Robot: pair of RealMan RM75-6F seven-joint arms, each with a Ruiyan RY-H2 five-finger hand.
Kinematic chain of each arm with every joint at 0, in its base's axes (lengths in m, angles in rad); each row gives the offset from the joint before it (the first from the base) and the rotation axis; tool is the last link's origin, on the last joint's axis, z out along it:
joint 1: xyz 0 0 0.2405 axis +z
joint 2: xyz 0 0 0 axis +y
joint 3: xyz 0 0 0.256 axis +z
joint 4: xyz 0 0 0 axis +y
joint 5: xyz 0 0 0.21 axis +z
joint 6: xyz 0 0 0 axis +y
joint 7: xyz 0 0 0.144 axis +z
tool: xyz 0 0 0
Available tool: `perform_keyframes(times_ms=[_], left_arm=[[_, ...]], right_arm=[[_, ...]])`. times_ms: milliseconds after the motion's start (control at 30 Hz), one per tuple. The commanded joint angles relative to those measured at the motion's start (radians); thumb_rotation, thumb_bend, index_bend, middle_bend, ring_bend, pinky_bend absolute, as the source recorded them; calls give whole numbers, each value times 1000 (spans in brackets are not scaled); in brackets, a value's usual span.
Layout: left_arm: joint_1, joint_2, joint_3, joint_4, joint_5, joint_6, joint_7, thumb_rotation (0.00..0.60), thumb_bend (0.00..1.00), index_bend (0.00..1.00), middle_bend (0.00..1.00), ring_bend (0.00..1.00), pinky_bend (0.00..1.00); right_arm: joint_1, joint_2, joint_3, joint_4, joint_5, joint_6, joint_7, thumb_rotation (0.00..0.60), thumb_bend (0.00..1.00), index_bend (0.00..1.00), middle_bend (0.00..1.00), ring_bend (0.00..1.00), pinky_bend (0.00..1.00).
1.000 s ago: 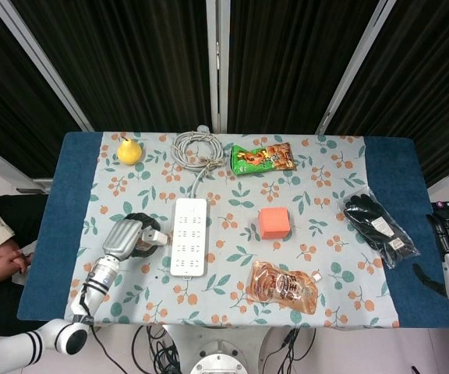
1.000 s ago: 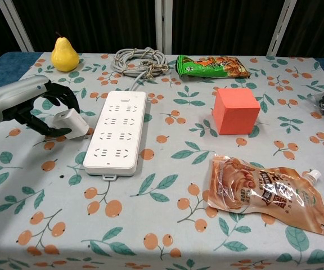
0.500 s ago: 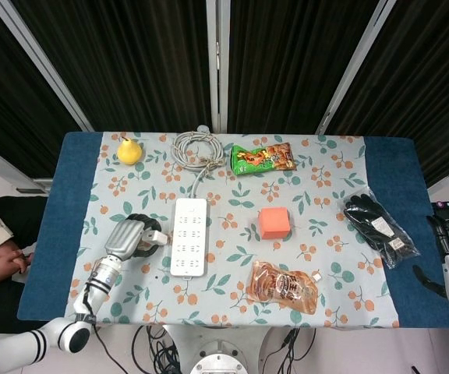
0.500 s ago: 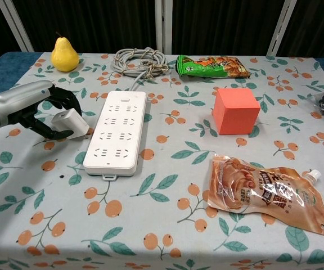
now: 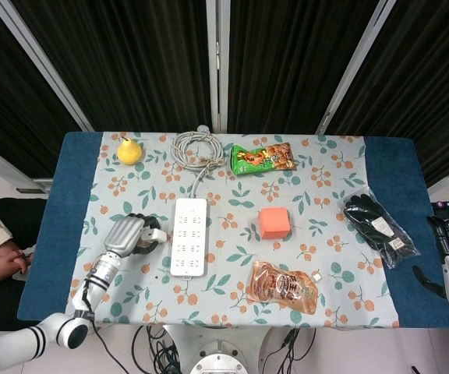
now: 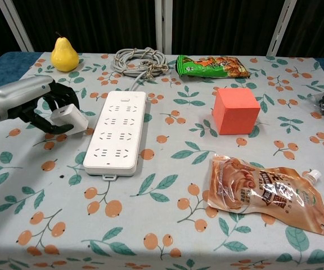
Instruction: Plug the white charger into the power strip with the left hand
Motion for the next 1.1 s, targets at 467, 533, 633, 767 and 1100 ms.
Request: perform_keyframes(times_ms=[467, 533, 633, 767, 1100], left_arm=[[-198, 144, -108, -199, -130, -167, 325, 600, 424, 703, 786, 631, 723], [-222, 137, -118, -204, -198, -191, 386, 600, 424, 703, 786, 631, 726], [-254, 120, -129, -217, -305, -195, 471, 600, 420, 703, 787, 632, 733], [-289, 80, -135, -211, -411, -168, 547, 600, 420, 703, 790, 636, 735], [-339, 40, -118, -229, -526, -122, 638, 600, 420, 703, 791, 639, 736]], right_arm=[[17, -12, 5, -5, -11, -14, -18, 600, 154, 0, 114, 0, 11], [18, -12, 6, -5, -8, -16, -18, 600, 154, 0, 116, 0, 11], [20, -13, 7, -3, -5, -20, -16, 600, 154, 0, 118, 0, 11], [23, -15, 7, 0, -2, -25, -13, 600, 155, 0, 118, 0, 11], [21, -13, 9, 9, 10, -26, -1, 600, 155, 0, 118, 0, 11]])
